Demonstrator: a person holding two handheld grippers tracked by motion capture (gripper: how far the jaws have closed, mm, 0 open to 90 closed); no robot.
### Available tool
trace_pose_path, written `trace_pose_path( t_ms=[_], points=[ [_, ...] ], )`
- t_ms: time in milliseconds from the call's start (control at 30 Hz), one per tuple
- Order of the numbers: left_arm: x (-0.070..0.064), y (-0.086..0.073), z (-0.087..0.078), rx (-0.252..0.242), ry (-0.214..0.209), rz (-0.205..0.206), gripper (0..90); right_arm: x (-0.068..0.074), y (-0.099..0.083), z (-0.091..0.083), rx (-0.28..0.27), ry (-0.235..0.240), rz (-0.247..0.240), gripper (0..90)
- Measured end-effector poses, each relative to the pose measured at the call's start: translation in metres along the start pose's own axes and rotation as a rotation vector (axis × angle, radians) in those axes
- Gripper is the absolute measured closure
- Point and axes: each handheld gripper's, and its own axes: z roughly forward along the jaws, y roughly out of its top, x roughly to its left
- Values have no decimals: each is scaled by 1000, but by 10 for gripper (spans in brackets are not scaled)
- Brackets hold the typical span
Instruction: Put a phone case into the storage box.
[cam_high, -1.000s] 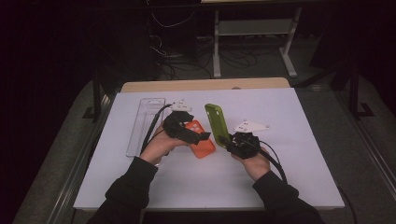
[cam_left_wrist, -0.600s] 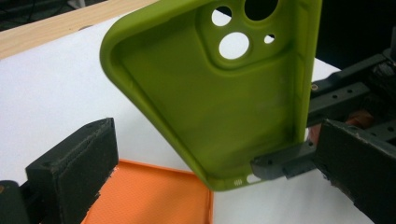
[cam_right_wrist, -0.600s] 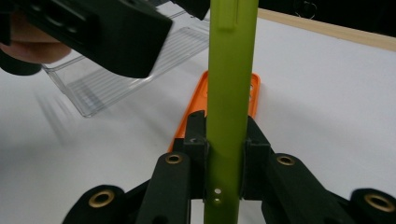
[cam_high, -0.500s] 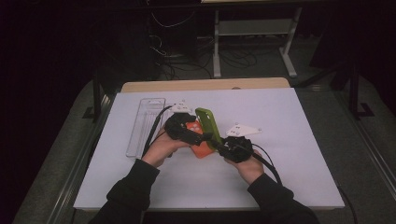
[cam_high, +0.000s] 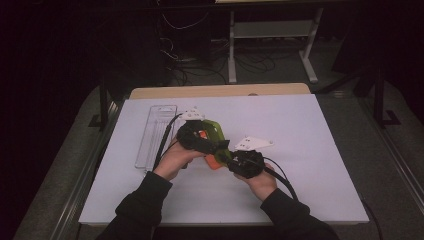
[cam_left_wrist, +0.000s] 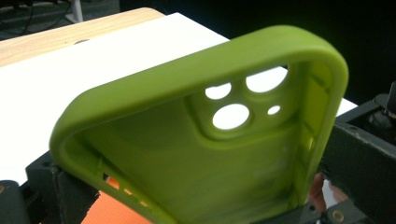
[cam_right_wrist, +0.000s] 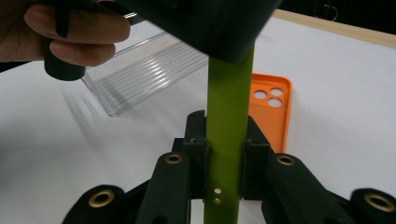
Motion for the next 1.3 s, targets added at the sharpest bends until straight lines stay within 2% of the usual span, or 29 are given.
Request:
trace_pose_path(
  t_ms=[167,200,267,333,433,767,900,967,1067,1167,1300],
  points=[
    [0,-3,3,-4,11,-18,0,2,-2,4,22,-3,-5,755],
    [0,-3,4,0,14,-9,0,2,-3,5,28,-7,-7,756],
    [0,-4,4,-5,20,-16,5,2,-3,6,34,-11,-8,756],
    [0,-5,3,-26,24,-29,40,1,-4,7,37,-16,-14,756],
    [1,-6,2,-34,22,-41,85,1,-4,7,42,-18,-10,756],
    [1,-5,0,-34,8,-57,121,1,-5,7,55,-19,-24,737],
    [3,0,-4,-40,30,-34,128,-4,-7,1,59,0,-13,489],
    [6,4,-7,-43,50,-38,129,-11,-10,-5,68,-6,-16,400],
    [10,11,-11,-58,66,-44,129,-25,-16,-17,105,0,10,305],
    [16,18,-16,-63,95,-30,130,-37,-22,-27,131,2,39,189],
    [23,30,-24,-65,143,-26,130,-43,-32,-37,156,-48,-15,55]
  ],
)
